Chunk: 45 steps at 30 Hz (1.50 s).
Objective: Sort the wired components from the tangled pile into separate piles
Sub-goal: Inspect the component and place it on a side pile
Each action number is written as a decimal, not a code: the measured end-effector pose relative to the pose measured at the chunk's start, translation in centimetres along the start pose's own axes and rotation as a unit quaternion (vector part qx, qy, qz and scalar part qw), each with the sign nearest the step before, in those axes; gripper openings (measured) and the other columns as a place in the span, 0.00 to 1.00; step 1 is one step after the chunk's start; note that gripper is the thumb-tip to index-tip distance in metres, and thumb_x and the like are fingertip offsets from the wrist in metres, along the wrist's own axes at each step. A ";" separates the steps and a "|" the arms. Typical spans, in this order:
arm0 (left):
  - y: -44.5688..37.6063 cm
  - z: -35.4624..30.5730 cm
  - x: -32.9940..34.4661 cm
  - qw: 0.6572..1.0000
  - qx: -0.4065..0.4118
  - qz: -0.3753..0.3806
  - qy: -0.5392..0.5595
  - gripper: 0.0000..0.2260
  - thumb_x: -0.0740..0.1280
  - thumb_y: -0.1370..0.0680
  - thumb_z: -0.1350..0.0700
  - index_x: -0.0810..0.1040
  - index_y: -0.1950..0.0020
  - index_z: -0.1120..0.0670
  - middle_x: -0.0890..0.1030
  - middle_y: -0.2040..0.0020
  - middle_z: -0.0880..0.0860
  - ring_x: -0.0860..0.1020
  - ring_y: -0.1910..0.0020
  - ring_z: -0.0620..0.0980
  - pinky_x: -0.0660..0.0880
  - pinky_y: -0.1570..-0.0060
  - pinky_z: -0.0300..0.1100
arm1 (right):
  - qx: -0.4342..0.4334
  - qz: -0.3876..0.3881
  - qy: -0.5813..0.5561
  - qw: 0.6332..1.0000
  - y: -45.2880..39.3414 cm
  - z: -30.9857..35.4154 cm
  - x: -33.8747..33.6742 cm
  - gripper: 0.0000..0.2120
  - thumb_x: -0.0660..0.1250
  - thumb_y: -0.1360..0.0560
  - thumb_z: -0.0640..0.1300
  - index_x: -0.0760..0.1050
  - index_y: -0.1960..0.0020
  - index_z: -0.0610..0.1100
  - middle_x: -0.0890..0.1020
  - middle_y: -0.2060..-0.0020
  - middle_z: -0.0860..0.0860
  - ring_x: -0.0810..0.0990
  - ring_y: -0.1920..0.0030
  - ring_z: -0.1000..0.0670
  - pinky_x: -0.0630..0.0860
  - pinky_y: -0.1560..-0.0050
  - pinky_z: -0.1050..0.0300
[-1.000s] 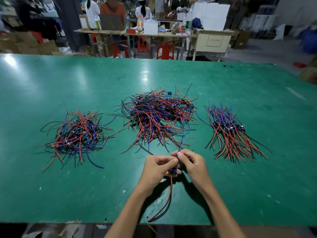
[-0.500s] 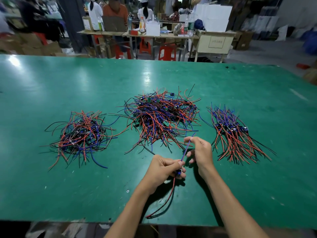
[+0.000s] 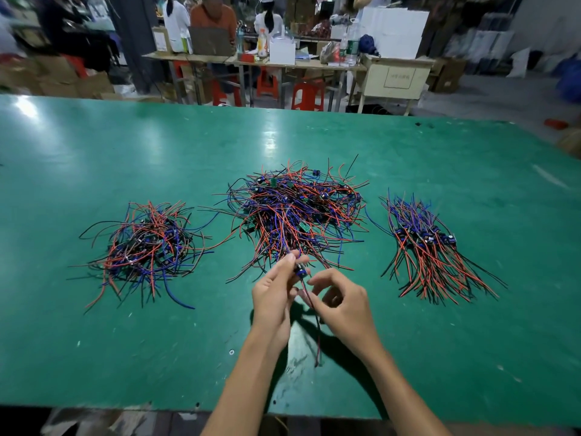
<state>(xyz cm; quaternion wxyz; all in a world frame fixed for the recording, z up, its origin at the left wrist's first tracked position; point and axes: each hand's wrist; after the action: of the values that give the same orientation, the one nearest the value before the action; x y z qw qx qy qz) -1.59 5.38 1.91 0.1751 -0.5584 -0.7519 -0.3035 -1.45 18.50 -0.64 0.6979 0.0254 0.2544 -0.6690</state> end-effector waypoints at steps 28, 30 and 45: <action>3.7 -1.7 -1.9 0.810 0.341 -0.341 -0.334 0.38 0.82 0.33 0.55 0.64 0.32 0.62 0.65 0.34 0.61 0.65 0.43 0.53 0.67 0.40 0.47 | 0.162 -0.125 -0.319 0.925 -0.4 -0.5 -1.3 0.12 0.71 0.24 0.50 0.72 0.55 0.43 0.85 0.66 0.44 0.79 0.72 0.51 0.74 0.70 0.63; 3.6 -2.0 -1.0 0.790 0.397 -0.228 -0.408 0.24 0.78 0.27 0.54 0.73 0.36 0.58 0.72 0.38 0.53 0.69 0.45 0.50 0.67 0.42 0.42 | 0.154 -0.105 -0.300 0.935 -0.3 -0.6 -1.2 0.14 0.71 0.26 0.52 0.73 0.54 0.42 0.85 0.66 0.46 0.78 0.72 0.52 0.74 0.68 0.64; 1.7 0.7 1.0 0.894 0.037 0.157 -0.419 0.10 0.62 0.16 0.55 0.82 0.48 0.57 0.86 0.63 0.56 0.63 0.81 0.42 0.60 0.78 0.36 | 0.102 -0.094 -0.185 0.973 -0.2 -0.7 -0.9 0.08 0.70 0.23 0.51 0.87 0.55 0.52 0.78 0.52 0.46 0.82 0.53 0.55 0.78 0.51 0.64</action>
<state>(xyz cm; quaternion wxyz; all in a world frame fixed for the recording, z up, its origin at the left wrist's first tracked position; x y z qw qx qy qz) -0.27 6.88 2.41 -0.0902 -0.7381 -0.6684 0.0177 -1.86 19.60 -0.82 0.6603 -0.0517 0.0523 -0.7474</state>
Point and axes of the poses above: each hand's wrist, its own y-axis away from the middle knuckle, its own x-axis out of the palm, z = x × y
